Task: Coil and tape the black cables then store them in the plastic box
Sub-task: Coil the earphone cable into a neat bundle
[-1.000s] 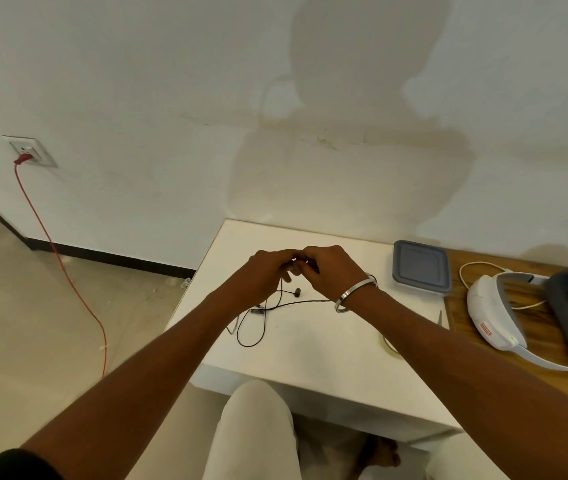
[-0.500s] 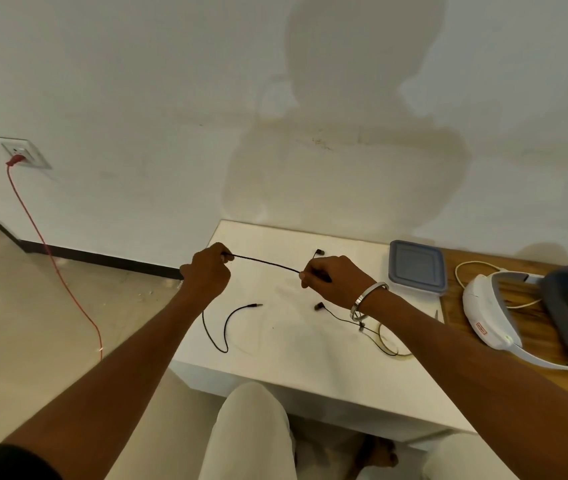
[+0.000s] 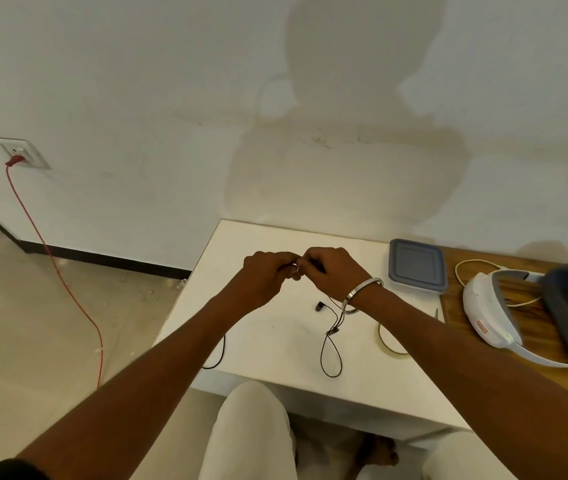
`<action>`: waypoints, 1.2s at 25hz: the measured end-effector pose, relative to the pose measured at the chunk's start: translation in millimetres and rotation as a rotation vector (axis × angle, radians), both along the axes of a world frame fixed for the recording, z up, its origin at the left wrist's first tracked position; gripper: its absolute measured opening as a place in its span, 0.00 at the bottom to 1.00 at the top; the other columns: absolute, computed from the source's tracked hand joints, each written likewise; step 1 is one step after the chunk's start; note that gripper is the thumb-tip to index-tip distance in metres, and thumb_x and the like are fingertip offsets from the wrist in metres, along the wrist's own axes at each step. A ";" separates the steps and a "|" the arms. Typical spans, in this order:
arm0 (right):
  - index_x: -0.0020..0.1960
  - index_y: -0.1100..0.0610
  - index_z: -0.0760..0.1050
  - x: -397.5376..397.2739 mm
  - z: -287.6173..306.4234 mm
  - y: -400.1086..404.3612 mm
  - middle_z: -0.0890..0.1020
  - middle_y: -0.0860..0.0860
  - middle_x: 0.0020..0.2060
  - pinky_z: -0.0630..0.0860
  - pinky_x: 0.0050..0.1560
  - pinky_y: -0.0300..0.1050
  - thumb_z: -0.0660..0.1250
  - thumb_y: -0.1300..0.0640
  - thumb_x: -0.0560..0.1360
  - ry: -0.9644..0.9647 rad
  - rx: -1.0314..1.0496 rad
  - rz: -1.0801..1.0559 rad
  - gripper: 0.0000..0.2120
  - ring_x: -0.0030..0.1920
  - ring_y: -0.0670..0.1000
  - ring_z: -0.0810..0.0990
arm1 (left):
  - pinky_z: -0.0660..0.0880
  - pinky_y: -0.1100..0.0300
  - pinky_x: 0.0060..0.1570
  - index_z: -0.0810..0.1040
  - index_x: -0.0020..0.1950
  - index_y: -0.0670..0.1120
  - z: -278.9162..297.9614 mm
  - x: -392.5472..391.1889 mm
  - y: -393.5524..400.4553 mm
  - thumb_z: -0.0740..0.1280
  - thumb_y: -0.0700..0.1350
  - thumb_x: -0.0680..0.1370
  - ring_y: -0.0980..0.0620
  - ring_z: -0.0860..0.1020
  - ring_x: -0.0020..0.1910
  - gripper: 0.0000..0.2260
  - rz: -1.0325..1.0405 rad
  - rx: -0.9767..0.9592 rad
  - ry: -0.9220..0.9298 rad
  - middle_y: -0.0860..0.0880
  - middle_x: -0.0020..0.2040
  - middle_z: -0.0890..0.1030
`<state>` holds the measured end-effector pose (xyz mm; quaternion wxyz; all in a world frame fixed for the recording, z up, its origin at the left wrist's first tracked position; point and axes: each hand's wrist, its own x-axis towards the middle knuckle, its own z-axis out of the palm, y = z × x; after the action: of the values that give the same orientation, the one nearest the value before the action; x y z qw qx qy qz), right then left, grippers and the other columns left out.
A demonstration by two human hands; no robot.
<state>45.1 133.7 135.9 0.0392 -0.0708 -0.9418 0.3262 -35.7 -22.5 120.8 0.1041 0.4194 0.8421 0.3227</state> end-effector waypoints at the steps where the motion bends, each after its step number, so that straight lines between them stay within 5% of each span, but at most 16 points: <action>1: 0.44 0.57 0.78 0.6 -0.1 0.7 0.77 0.52 0.30 0.67 0.33 0.38 0.60 0.50 0.78 -0.002 -0.001 0.004 0.13 0.28 0.44 0.70 | 0.73 0.44 0.57 0.80 0.53 0.50 0.6 -1.7 -1.0 0.59 0.41 0.81 0.53 0.82 0.46 0.11 -0.004 -0.016 -0.001 0.55 0.41 0.84; 4: 0.44 0.56 0.79 2.5 0.9 -0.1 0.77 0.53 0.29 0.65 0.29 0.31 0.60 0.51 0.78 -0.015 -0.033 0.029 0.12 0.26 0.44 0.69 | 0.73 0.45 0.56 0.80 0.55 0.54 2.9 -5.2 -5.8 0.58 0.41 0.82 0.54 0.81 0.45 0.13 0.029 -0.068 0.044 0.55 0.40 0.83; 9: 0.42 0.56 0.79 14.2 3.3 11.7 0.75 0.41 0.26 0.69 0.33 0.31 0.61 0.52 0.78 -0.063 -0.132 -0.016 0.12 0.26 0.41 0.73 | 0.74 0.58 0.53 0.80 0.51 0.52 2.3 -29.5 -31.5 0.58 0.43 0.82 0.52 0.80 0.42 0.11 0.317 0.116 -0.078 0.53 0.39 0.82; 13: 0.41 0.54 0.78 19.9 4.4 18.2 0.74 0.47 0.25 0.70 0.27 0.35 0.60 0.53 0.78 -0.085 -0.176 -0.015 0.11 0.24 0.45 0.72 | 0.66 0.51 0.52 0.78 0.51 0.56 -5.8 -42.8 -48.1 0.55 0.48 0.83 0.53 0.80 0.45 0.12 0.457 -0.117 0.058 0.55 0.42 0.82; 16: 0.41 0.54 0.77 18.4 6.6 14.0 0.73 0.46 0.24 0.67 0.26 0.33 0.59 0.56 0.78 -0.068 -0.185 -0.015 0.11 0.21 0.41 0.70 | 0.66 0.50 0.58 0.75 0.59 0.53 -9.0 -33.8 -37.5 0.57 0.43 0.81 0.48 0.77 0.58 0.11 0.435 -0.276 0.040 0.52 0.58 0.79; 18: 0.42 0.53 0.76 17.4 6.6 12.1 0.73 0.46 0.25 0.68 0.25 0.33 0.58 0.56 0.79 -0.070 -0.195 -0.014 0.11 0.20 0.40 0.71 | 0.63 0.50 0.68 0.66 0.72 0.51 -5.4 -22.6 -27.0 0.62 0.37 0.75 0.48 0.66 0.71 0.25 0.343 -0.361 0.046 0.49 0.73 0.67; 20: 0.42 0.53 0.76 16.3 6.6 11.1 0.74 0.48 0.26 0.70 0.26 0.36 0.58 0.56 0.79 -0.068 -0.203 -0.008 0.11 0.19 0.41 0.71 | 0.55 0.53 0.74 0.57 0.77 0.49 2.1 -7.7 -15.0 0.64 0.35 0.69 0.50 0.55 0.77 0.37 0.210 -0.214 0.081 0.49 0.78 0.55; 23: 0.42 0.53 0.75 15.1 8.8 9.8 0.75 0.48 0.26 0.74 0.28 0.40 0.57 0.56 0.80 -0.047 -0.189 0.019 0.11 0.20 0.41 0.72 | 0.58 0.62 0.71 0.65 0.74 0.47 3.9 10.0 2.6 0.64 0.38 0.74 0.54 0.66 0.71 0.28 -0.071 0.077 0.171 0.50 0.72 0.70; 25: 0.42 0.54 0.74 15.6 11.4 11.7 0.76 0.48 0.26 0.76 0.28 0.41 0.57 0.55 0.80 -0.032 -0.187 0.019 0.11 0.21 0.41 0.74 | 0.70 0.58 0.63 0.75 0.66 0.49 6.7 13.1 9.9 0.64 0.39 0.78 0.58 0.78 0.55 0.17 -0.090 0.104 0.093 0.53 0.55 0.83; 27: 0.43 0.56 0.75 17.3 11.8 14.1 0.78 0.49 0.27 0.77 0.27 0.40 0.57 0.54 0.80 -0.051 -0.245 0.001 0.11 0.23 0.43 0.77 | 0.76 0.55 0.53 0.80 0.59 0.49 11.1 10.5 12.0 0.63 0.40 0.79 0.59 0.79 0.40 0.11 -0.038 0.072 0.047 0.52 0.42 0.84; 30: 0.43 0.56 0.77 19.0 5.8 18.1 0.82 0.51 0.31 0.80 0.39 0.41 0.58 0.54 0.80 -0.093 -0.269 0.026 0.12 0.31 0.46 0.82 | 0.77 0.61 0.44 0.81 0.53 0.46 20.1 8.3 9.6 0.60 0.40 0.81 0.55 0.78 0.36 0.10 0.004 0.137 -0.003 0.50 0.38 0.81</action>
<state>64.1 151.8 141.7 -0.0186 -0.0783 -0.8912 0.4463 -27.4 -12.9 140.9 0.0759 0.4234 0.8187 0.3804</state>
